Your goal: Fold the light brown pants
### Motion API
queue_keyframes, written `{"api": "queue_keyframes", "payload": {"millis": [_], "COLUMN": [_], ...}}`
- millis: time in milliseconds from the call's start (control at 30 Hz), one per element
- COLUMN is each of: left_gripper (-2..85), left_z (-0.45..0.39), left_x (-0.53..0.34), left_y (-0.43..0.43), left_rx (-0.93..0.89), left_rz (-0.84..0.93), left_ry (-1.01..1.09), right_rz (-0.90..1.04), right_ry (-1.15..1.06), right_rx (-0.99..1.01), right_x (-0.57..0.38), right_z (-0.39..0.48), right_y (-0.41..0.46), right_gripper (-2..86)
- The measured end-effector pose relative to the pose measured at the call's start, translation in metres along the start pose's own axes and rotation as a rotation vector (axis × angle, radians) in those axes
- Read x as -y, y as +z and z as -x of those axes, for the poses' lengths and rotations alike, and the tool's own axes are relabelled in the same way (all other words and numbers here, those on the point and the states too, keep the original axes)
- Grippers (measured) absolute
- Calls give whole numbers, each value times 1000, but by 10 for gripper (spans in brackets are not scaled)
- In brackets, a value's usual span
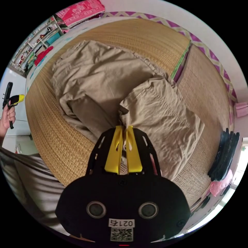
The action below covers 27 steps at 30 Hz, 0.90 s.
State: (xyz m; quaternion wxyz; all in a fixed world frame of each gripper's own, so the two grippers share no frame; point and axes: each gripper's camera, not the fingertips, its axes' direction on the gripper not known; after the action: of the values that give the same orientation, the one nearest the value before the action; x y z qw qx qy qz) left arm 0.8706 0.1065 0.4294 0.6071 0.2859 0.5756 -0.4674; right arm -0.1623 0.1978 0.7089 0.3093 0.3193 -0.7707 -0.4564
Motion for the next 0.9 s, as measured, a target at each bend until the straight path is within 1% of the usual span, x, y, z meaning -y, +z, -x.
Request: {"api": "queue_keyframes", "payload": {"millis": [100,167,233,367,433,500,533,567,600,700,733,767,833,900], "left_gripper": [-9,-9,-7,12,57,82,85,89,91,91,92,93,97,112], "left_z": [0,3,4,3,10,28,33,44,53,65,66,65,63,67], "left_x": [13,17,20,27,30,31,31,30,29,25,25,24,24,20], "left_y": [4,9,10,-2,-12,-23,-25,-26,-25,-23,-23,-25,-28,-34], "left_rx": [-10,-21,-32,-18,-16,-32,-45,-78,-100,-125,-135,-146,-116,-85], "left_rz": [10,24,31,-9,-54,-121,-137,-162,-178,-237,-253,-284,-317,-383], "left_ry": [11,0,-6,4,-29,-109,-132,-174,-221,-308,-322,-343,-378,-475], "right_rz": [-36,2,93,50,-45,-108,-136,-146,-137,91,49,61,51,1], "right_ry": [12,8,-10,-6,-30,-35,-24,-19,5,-27,-47,-47,10,40], "right_rx": [-18,-13,-2,5,-35,-77,-83,-78,-74,-46,-81,-82,-33,-10], "right_x": [5,10,14,10,1,-4,-4,-4,-1,10,6,6,-1,-15], "right_z": [-7,-10,-13,-24,-26,-26,-29,-31,-36,-39,-37,-39,-52,-63], "right_y": [-27,-23,-8,-40,-76,-98,-105,-106,-99,-40,-43,-43,-55,-71], "right_gripper": [16,29,55,100,107,88,35,9,1,-7,-8,-8,-8,-8]}}
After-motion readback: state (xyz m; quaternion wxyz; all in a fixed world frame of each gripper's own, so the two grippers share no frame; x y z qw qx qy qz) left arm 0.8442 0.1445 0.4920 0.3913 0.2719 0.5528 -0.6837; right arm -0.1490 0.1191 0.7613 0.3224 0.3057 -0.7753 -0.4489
